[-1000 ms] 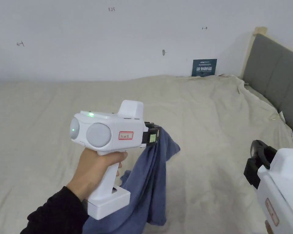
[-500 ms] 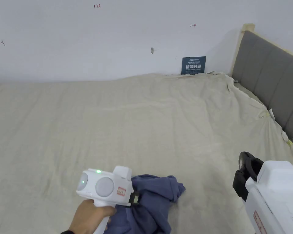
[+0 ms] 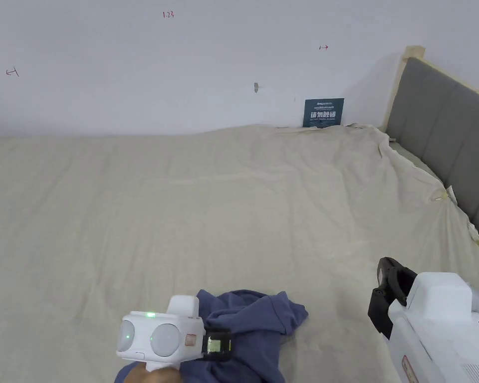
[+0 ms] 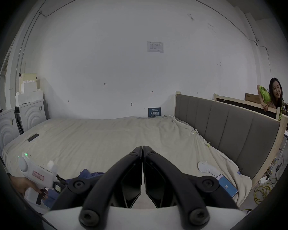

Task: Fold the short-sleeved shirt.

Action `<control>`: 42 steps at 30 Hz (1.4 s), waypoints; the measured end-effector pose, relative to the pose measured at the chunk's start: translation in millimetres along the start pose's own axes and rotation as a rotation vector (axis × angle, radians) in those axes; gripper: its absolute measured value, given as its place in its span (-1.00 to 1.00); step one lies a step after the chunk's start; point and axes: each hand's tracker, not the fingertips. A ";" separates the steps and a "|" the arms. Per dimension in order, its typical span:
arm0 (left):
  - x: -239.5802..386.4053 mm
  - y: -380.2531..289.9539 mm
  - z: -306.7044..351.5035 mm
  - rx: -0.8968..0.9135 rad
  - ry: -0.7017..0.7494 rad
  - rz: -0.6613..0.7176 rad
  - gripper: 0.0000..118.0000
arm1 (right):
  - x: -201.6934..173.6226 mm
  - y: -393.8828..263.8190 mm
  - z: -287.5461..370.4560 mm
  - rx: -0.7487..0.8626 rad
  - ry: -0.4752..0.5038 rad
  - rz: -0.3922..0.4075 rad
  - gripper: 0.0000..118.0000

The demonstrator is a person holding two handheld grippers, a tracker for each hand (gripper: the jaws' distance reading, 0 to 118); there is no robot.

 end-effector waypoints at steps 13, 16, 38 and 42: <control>-13.5 31.2 168.8 0.629 0.161 -0.008 1.00 | -13.0 17.7 7.2 0.060 0.039 0.009 -1.00; -22.4 22.7 188.1 0.744 0.226 -0.023 1.00 | -15.7 21.5 9.7 0.072 0.045 0.011 -1.00; -72.5 -30.2 203.9 0.899 0.404 0.042 -1.00 | -18.5 22.2 11.2 0.100 0.055 0.031 -1.00; -72.8 -26.0 206.5 0.857 0.384 0.058 -1.00 | -18.2 22.8 10.4 0.102 0.056 0.029 -1.00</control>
